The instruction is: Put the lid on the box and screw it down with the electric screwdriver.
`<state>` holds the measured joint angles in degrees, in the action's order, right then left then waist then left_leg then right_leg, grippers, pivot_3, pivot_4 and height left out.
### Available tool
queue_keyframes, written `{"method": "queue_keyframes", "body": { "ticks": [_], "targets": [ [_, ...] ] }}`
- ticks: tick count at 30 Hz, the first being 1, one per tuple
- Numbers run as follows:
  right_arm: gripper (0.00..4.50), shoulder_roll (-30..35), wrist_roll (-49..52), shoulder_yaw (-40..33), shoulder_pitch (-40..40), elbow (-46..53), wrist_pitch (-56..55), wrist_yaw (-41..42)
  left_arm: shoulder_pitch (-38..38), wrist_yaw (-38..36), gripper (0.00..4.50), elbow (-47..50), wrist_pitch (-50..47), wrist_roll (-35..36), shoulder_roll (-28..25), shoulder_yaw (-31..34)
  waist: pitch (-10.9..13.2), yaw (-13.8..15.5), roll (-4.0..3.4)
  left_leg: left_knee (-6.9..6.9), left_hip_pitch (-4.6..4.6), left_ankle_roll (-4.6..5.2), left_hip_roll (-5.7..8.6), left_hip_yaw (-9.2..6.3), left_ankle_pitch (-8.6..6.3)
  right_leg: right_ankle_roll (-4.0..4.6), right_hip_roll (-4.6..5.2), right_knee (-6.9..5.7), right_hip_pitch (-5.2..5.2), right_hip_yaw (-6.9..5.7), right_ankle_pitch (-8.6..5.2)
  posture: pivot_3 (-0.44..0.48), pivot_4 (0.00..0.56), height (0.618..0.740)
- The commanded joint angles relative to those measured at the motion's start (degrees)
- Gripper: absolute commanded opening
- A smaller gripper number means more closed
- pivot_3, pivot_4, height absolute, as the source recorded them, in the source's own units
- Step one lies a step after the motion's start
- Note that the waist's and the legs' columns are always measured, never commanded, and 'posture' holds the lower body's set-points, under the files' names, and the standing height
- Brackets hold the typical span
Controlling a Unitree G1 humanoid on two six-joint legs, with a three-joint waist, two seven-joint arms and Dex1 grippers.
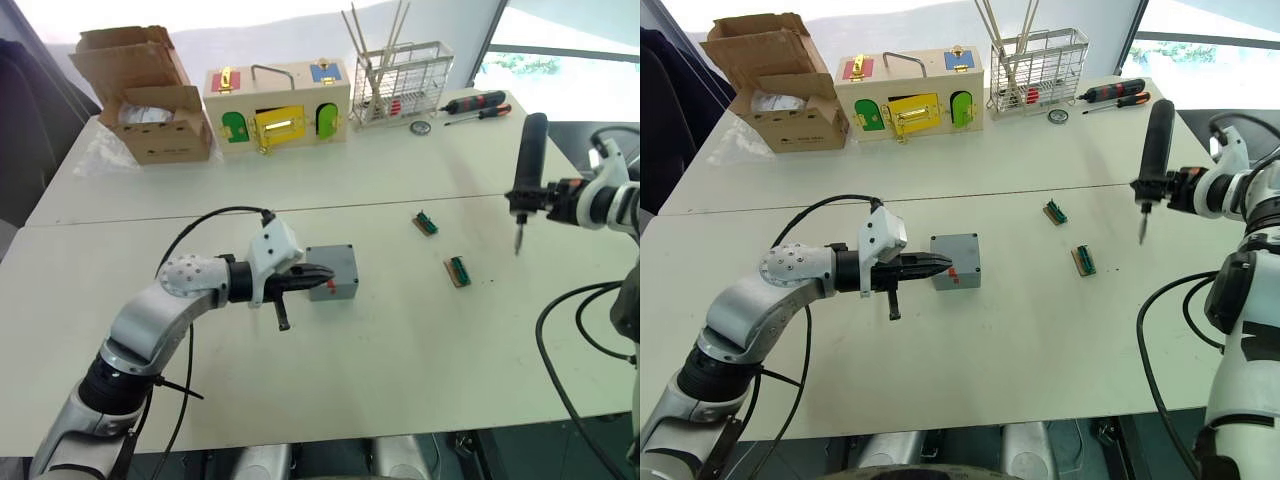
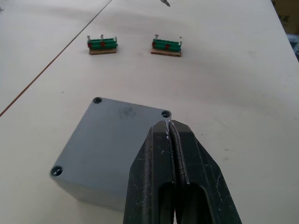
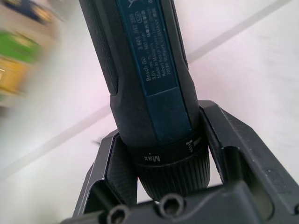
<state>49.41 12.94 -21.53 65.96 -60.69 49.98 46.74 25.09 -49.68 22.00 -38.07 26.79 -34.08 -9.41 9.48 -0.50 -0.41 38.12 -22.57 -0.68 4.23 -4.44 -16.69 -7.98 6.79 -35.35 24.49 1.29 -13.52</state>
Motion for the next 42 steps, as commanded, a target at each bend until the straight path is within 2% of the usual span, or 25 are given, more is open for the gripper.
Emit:
{"method": "queue_keyframes", "body": {
  "ticks": [1, 3, 5, 7, 12, 18, 21, 31, 42],
  "targets": [
    [1.79, -14.0, 21.3, -20.4, -11.2, 42.4, 4.2, -8.1, 3.6, -0.9, 0.0, -3.4, 1.2, 0.3, -0.6, 2.9, 0.0, -0.3, 0.06, 0.13, -0.01, 0.01, -0.03, -0.07, -0.01, -0.02, 0.0, -0.08, -0.03, -0.07, 0.01, 0.0, 0.15, 0.734],
    [1.79, -24.5, 27.8, -23.3, -16.3, 61.3, 1.8, -15.2, 4.3, -1.5, 0.0, -5.3, 1.2, 0.4, -1.0, 3.7, 0.0, -0.6, 0.01, 0.08, 0.0, 0.0, -0.08, -0.06, 0.0, -0.09, 0.0, -0.32, 0.11, -0.02, 0.03, 0.0, 0.15, 0.734],
    [1.79, -31.8, 28.8, -20.9, -19.7, 72.7, -2.8, -20.6, 4.8, -1.6, 0.0, -6.8, 1.2, 0.3, -0.8, 3.7, 0.0, -0.5, -0.08, 0.03, 0.0, -0.01, -0.08, -0.04, 0.01, -0.12, 0.04, -0.86, 0.37, -0.01, 0.0, 0.0, 0.15, 0.734],
    [1.79, -35.1, 27.9, -15.6, -22.9, 79.4, -5.0, -22.1, 5.0, -1.3, 0.0, -7.7, 1.3, -0.3, -0.2, 3.1, 0.0, -0.1, -0.08, 0.01, -0.05, -0.05, -0.06, -0.06, 0.03, -0.11, 0.04, -0.89, 0.48, -0.01, 0.0, 0.0, 0.15, 0.734],
    [1.79, -40.5, 24.3, -0.9, -31.5, 88.2, -11.0, -23.6, 3.3, 1.2, 0.0, -6.5, -0.1, 0.8, 2.1, 3.6, 0.0, -0.4, 0.0, 0.14, 0.03, -0.05, 0.03, -0.06, 0.03, -0.1, 0.08, -0.82, 0.27, -0.01, 0.01, 0.0, 0.15, 0.734],
    [1.79, -41.5, 18.3, 10.7, -38.4, 86.0, -20.3, -21.1, 2.8, 5.0, 0.0, -5.3, -2.3, -0.3, 5.0, 1.9, 0.0, -0.4, -0.01, 0.09, 0.06, -0.07, -0.01, -0.04, 0.04, -0.1, 0.04, -0.87, 0.33, -0.01, 0.01, 0.0, 0.15, 0.734],
    [1.79, -42.7, 17.3, 13.4, -38.8, 84.2, -23.1, -21.3, 2.4, 5.2, 0.0, -6.9, -0.6, -5.0, 4.2, -2.8, 0.0, -0.4, -0.01, 0.08, 0.06, -0.07, 0.0, -0.04, 0.04, -0.1, 0.04, -0.85, 0.33, -0.01, 0.0, 0.0, 0.15, 0.734],
    [1.79, -42.2, 13.3, 18.8, -42.9, 79.4, -30.5, -20.1, 1.9, 5.5, 0.0, -11.6, 1.7, -7.2, 7.0, -3.5, 0.0, -0.4, 0.0, 0.07, 0.09, -0.07, 0.0, -0.06, 0.04, -0.09, 0.03, -0.79, 0.3, -0.02, 0.0, 0.0, 0.15, 0.734],
    [1.79, -42.5, 9.0, 21.6, -43.5, 74.8, -36.8, -20.3, 1.6, 3.1, 0.0, -11.1, 1.5, -8.1, 5.3, -3.7, 0.0, -0.4, 0.0, 0.06, 0.11, -0.08, 0.0, -0.06, 0.04, -0.09, 0.02, -0.78, 0.31, -0.02, 0.0, 0.0, 0.15, 0.734]
  ]
}}
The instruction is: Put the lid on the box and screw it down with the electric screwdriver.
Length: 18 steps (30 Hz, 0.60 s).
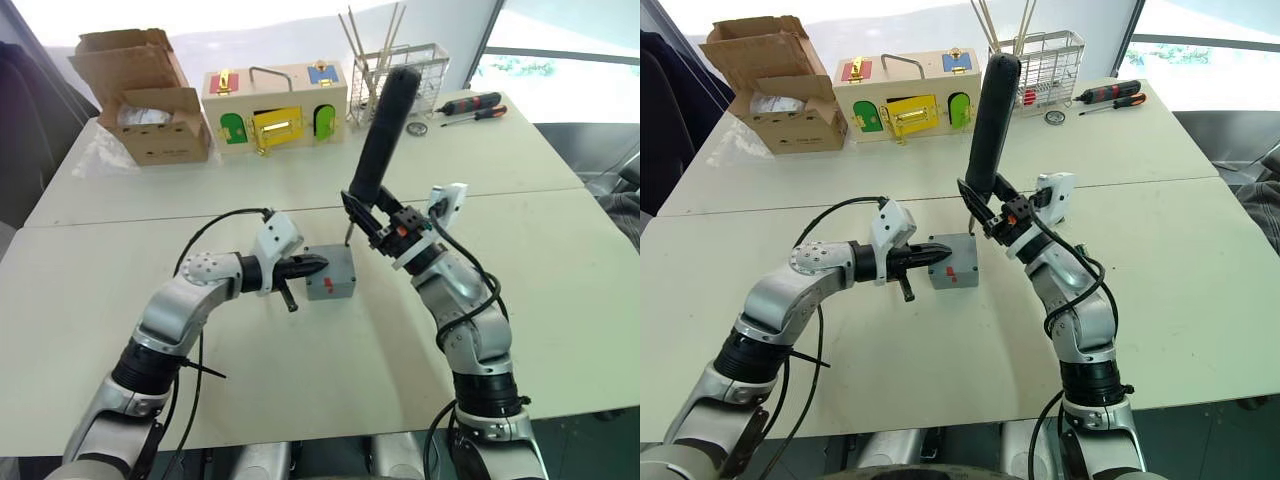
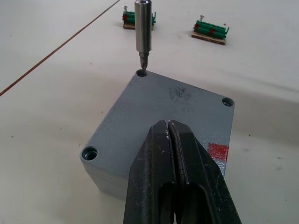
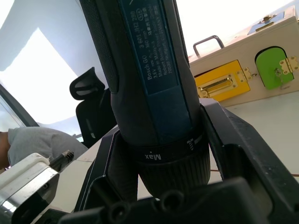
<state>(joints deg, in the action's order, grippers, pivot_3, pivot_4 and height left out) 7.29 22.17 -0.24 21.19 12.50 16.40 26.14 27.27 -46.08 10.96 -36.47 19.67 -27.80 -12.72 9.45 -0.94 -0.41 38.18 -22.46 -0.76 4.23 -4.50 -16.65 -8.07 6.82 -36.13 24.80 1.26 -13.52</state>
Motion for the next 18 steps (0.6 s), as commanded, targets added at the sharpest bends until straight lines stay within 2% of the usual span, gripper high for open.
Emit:
{"method": "queue_keyframes", "body": {
  "ticks": [1, 18],
  "targets": [
    [1.79, -0.2, -0.7, 0.5, 1.2, 1.3, -3.7, 0.4, -0.6, -0.5, 0.0, 0.0, -0.1, -1.0, -1.1, -0.4, 0.0, 0.0, 0.0, 0.0, 0.0, 0.0, 0.0, 0.0, 0.0, 0.0, 0.0, 0.0, 0.0, 0.0, 0.0, 0.0, 0.15, 0.734],
    [1.79, 0.8, -4.5, 4.2, -1.9, -2.4, -7.0, 2.7, -0.6, -1.2, 0.0, 0.5, -0.3, -1.3, -1.7, -0.5, 0.0, -0.1, 0.02, 0.0, 0.04, 0.0, -0.01, 0.0, 0.0, 0.0, 0.0, 0.01, -0.01, 0.0, 0.0, 0.0, 0.15, 0.734]
  ]
}}
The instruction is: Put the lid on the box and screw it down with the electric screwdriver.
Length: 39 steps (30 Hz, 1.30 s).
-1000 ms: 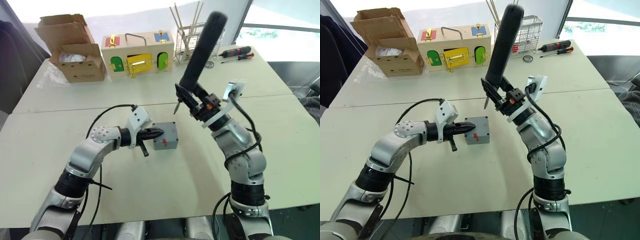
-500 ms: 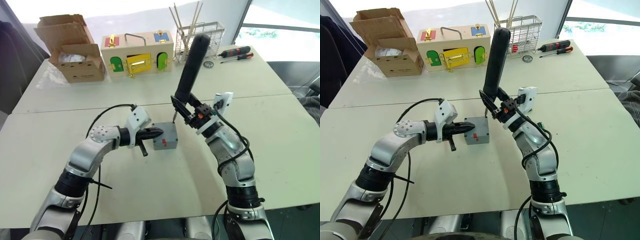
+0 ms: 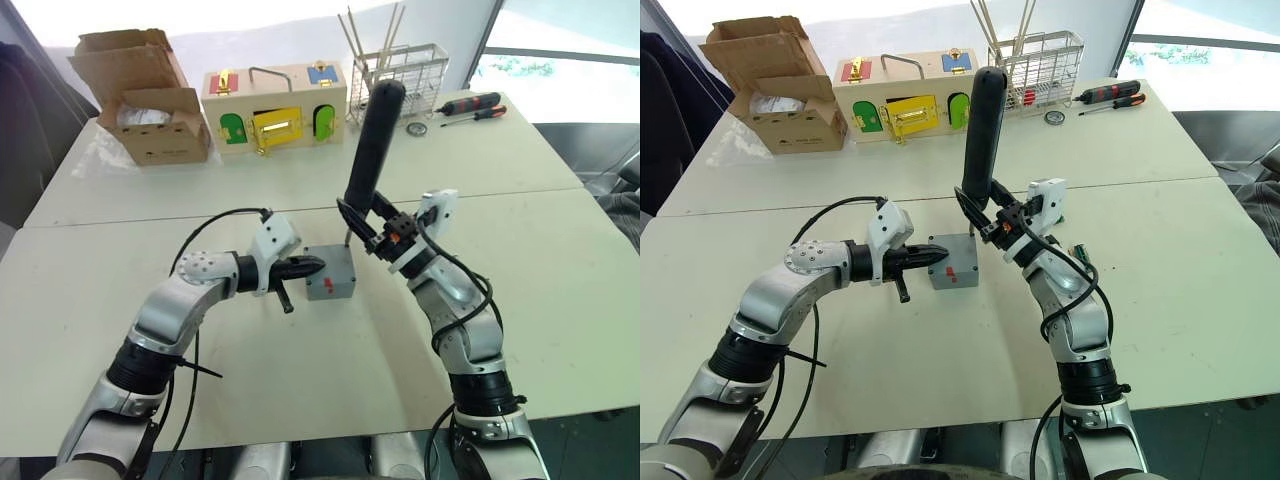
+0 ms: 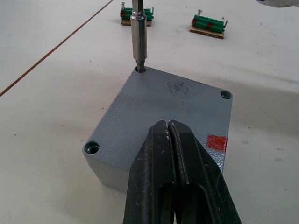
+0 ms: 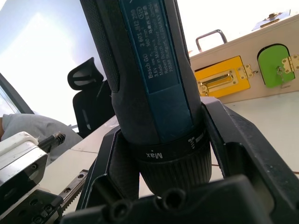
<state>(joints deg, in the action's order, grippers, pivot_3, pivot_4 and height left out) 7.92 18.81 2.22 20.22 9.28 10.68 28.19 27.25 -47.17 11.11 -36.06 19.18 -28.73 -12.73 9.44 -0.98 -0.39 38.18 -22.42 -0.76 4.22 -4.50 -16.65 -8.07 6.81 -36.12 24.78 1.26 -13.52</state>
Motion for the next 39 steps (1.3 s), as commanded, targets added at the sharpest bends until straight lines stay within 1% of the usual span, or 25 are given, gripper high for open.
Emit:
{"method": "queue_keyframes", "body": {
  "ticks": [1, 6, 9, 11, 13, 15, 17, 19, 27, 39],
  "targets": [
    [1.79, 0.7, -2.7, 2.3, -1.1, -0.1, -2.4, 0.6, -0.6, -0.1, 0.0, 0.3, -0.7, -0.9, -0.8, -0.5, 0.0, 0.0, 0.0, 0.0, 0.0, 0.0, 0.0, 0.0, 0.0, 0.0, 0.0, 0.0, 0.0, 0.0, 0.0, 0.0, 0.15, 0.734],
    [1.79, 2.3, -6.8, 4.4, -1.5, -3.0, -5.1, 0.7, -0.9, 0.0, 0.0, 0.5, -0.9, -0.9, -0.5, -0.9, -0.1, 0.0, 0.1, 0.0, 0.04, 0.0, 0.0, 0.0, 0.0, 0.0, 0.0, 0.0, -0.04, 0.0, 0.0, 0.0, 0.15, 0.734],
    [1.79, 1.3, -6.6, 4.4, -1.7, -5.5, -3.8, -0.4, -1.5, 0.3, 0.0, -0.4, 0.9, -2.5, -0.3, -2.0, -0.2, 0.1, 0.26, 0.0, 0.14, 0.0, 0.0, -0.01, 0.0, 0.0, -0.01, 0.02, -0.15, -0.01, 0.0, 0.0, 0.15, 0.734],
    [1.79, 0.4, -7.2, 3.8, -1.3, -7.1, -1.8, -3.0, -2.1, 0.4, 0.0, -0.9, 1.4, -3.0, 0.0, -2.3, -0.5, 0.1, 0.44, -0.07, 0.36, 0.01, 0.0, -0.02, -0.01, 0.01, -0.01, 0.07, -0.34, -0.01, -0.01, 0.0, 0.15, 0.734],
    [1.79, 0.8, -7.9, 4.7, -1.8, -7.4, -2.1, -2.3, -2.4, 0.4, 0.0, -0.6, 1.2, -3.0, 0.2, -2.1, -0.6, 0.2, 0.48, -0.12, 0.56, 0.04, -0.02, -0.02, -0.03, 0.02, -0.01, 0.08, -0.53, -0.01, -0.01, 0.0, 0.15, 0.734],
    [1.79, 1.3, -8.3, 5.9, -2.9, -7.2, -2.6, -1.2, -2.8, 0.5, 0.0, -0.3, 1.2, -3.0, 0.4, -2.1, -0.8, 0.2, 0.46, -0.23, 0.98, 0.42, -0.03, -0.03, -0.27, 0.02, -0.01, 0.17, -0.96, -0.01, -0.02, 0.0, 0.15, 0.734],
    [1.79, 1.7, -8.7, 6.2, -3.8, -7.2, -3.0, -1.0, -3.1, 0.6, 0.0, 0.0, 1.1, -3.1, 0.4, -2.1, -0.9, 0.2, 0.45, -0.27, 1.18, 0.49, -0.05, -0.09, -0.31, 0.0, -0.05, 0.45, -1.29, -0.08, -0.05, 0.0, 0.15, 0.734],
    [1.79, 2.3, -8.8, 6.1, -4.8, -7.3, -3.8, -0.5, -3.3, 0.8, 0.0, 0.2, 1.1, -3.2, 0.5, -2.0, -1.1, 0.2, 0.46, -0.28, 1.19, 0.49, -0.06, -0.15, -0.31, 0.0, -0.11, 0.72, -1.43, -0.14, -0.05, 0.0, 0.15, 0.734],
    [1.79, 3.0, -8.3, 6.6, -7.3, -6.3, -5.1, 1.3, -3.8, 1.0, 0.0, 0.3, 1.3, -3.8, 0.5, -2.8, -1.6, 0.2, 0.49, -0.29, 1.19, 0.49, -0.07, -0.18, -0.33, 0.0, -0.1, 0.83, -1.49, -0.15, -0.04, 0.0, 0.15, 0.734],
    [1.79, 2.0, -10.0, 6.3, -5.6, -9.9, -6.1, -0.2, -3.6, 1.0, 0.0, -0.4, 1.5, -4.5, 1.1, -2.9, -1.7, 0.3, 0.53, -0.32, 1.22, 0.49, -0.07, -0.2, -0.34, 0.0, -0.1, 0.88, -1.55, -0.15, -0.04, 0.0, 0.15, 0.734]
  ]
}}
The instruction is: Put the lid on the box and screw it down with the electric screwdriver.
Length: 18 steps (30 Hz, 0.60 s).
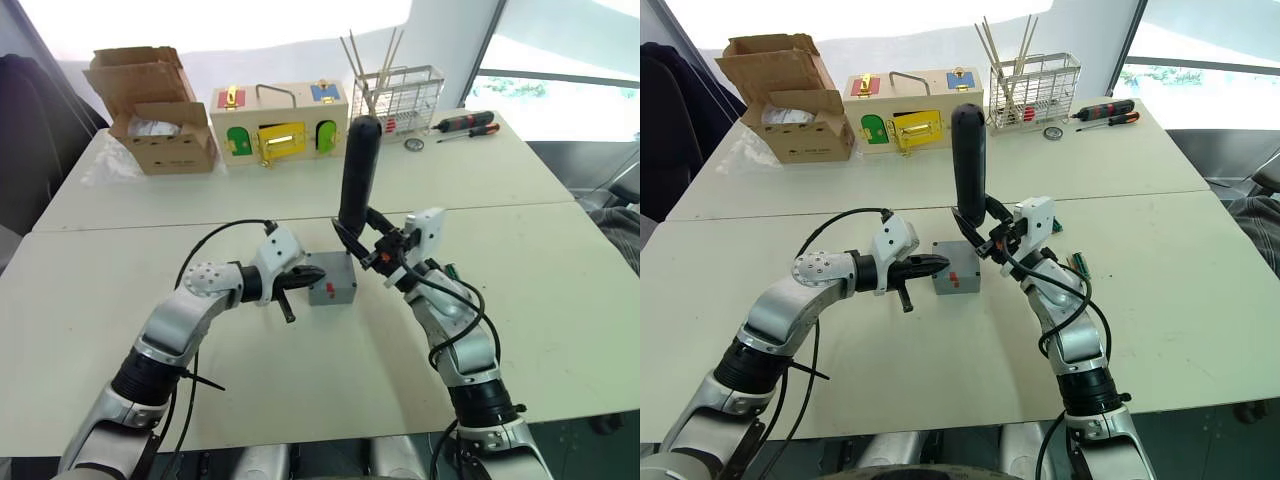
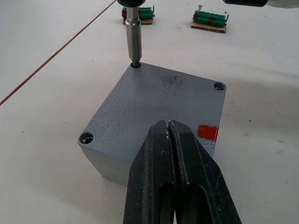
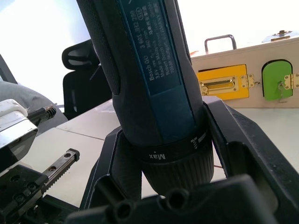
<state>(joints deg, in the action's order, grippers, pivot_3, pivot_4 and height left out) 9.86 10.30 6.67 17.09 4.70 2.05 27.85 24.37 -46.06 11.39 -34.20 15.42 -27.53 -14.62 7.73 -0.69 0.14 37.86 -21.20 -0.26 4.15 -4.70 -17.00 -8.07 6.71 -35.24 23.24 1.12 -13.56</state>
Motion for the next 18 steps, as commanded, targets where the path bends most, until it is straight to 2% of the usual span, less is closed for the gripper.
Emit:
{"method": "queue_keyframes", "body": {
  "ticks": [1, 18],
  "targets": [
    [1.79, 0.1, -1.5, 1.7, -2.4, -5.4, 2.5, 0.2, -0.8, -0.1, 0.0, -0.7, -0.3, -0.8, -0.1, -0.9, 0.0, 0.0, 0.01, 0.0, 0.0, 0.0, 0.0, 0.0, 0.0, 0.0, 0.0, 0.0, 0.0, 0.0, 0.0, 0.0, 0.15, 0.734],
    [1.79, -0.5, -0.7, -0.4, -3.3, -9.9, 2.3, -0.7, -1.0, -0.1, 0.0, -0.5, -0.6, -0.9, 0.3, -0.8, -0.2, 0.0, 0.17, -0.02, 0.14, 0.0, 0.0, -0.07, -0.01, 0.0, 0.0, 0.1, -0.13, -0.03, 0.0, 0.0, 0.15, 0.734]
  ]
}}
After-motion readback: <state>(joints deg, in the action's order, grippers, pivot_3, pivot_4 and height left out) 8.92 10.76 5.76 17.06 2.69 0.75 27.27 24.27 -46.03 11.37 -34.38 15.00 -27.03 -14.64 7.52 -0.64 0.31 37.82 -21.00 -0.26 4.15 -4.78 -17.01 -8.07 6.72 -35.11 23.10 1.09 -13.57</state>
